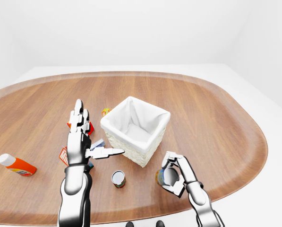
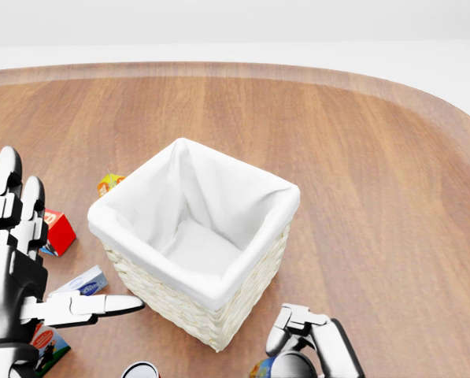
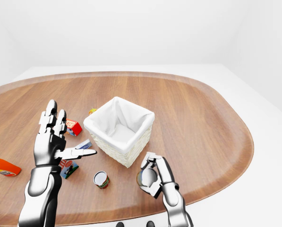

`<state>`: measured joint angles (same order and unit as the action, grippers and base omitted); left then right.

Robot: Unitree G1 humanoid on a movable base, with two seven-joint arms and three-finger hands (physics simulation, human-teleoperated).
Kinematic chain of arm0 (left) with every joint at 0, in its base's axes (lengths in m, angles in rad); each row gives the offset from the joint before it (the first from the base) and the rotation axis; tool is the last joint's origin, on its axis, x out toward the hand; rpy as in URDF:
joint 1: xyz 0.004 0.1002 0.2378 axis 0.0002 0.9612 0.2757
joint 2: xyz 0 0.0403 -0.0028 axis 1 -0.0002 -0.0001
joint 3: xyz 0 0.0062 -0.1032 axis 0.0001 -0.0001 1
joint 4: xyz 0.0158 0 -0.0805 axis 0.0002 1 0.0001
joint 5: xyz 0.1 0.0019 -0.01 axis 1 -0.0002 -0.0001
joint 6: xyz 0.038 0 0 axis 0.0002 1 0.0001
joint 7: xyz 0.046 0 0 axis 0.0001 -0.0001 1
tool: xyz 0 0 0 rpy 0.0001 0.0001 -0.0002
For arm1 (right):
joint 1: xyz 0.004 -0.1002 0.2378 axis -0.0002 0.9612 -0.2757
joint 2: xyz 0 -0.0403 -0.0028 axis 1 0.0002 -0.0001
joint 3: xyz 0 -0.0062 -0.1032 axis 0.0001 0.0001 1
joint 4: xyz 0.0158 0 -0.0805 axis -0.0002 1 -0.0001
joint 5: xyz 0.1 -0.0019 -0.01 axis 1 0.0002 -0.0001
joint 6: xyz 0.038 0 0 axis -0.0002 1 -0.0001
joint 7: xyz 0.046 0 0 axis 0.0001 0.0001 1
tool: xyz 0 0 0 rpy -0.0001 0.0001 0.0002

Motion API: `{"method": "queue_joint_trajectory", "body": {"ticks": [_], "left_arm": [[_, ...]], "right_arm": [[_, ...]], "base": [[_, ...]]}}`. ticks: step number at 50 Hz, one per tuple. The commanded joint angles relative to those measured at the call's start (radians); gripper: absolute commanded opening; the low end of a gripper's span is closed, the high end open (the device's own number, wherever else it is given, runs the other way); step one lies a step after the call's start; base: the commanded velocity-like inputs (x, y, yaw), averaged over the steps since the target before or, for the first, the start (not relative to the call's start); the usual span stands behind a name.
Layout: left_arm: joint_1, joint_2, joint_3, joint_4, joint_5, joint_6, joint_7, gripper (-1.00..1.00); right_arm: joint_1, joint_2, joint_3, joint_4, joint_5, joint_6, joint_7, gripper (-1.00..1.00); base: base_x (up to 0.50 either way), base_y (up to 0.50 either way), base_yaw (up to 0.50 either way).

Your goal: Pick up the alphabet soup, and put it in the basket.

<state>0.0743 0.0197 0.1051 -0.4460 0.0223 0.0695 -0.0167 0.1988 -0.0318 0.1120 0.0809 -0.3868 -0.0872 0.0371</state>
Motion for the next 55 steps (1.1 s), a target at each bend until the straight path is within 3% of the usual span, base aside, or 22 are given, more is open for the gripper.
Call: {"method": "queue_joint_trajectory", "body": {"ticks": [1,31,50,55], "left_arm": [[0.002,-0.001,-0.001,-0.002,0.0,0.0,0.0,1.0],[0.002,-0.001,-0.004,-0.001,0.007,0.0,0.001,1.0],[-0.005,0.0,-0.011,0.032,0.014,-0.018,0.005,1.0],[-0.005,0.0,-0.01,0.03,0.013,-0.016,0.006,1.0]], "right_arm": [[0.004,0.004,-0.026,-0.114,0.048,0.0,-0.003,-1.0],[0.061,0.018,-0.048,-0.464,0.088,0.0,-0.039,-1.0],[0.024,0.027,-0.04,-0.716,0.099,0.001,-0.041,-1.0],[-0.03,0.031,-0.031,-0.771,0.087,0.082,-0.035,-1.0]], "base": [[0.0,0.0,0.0],[0.0,0.0,0.0],[0.0,0.0,0.0],[0.0,0.0,0.0]]}}
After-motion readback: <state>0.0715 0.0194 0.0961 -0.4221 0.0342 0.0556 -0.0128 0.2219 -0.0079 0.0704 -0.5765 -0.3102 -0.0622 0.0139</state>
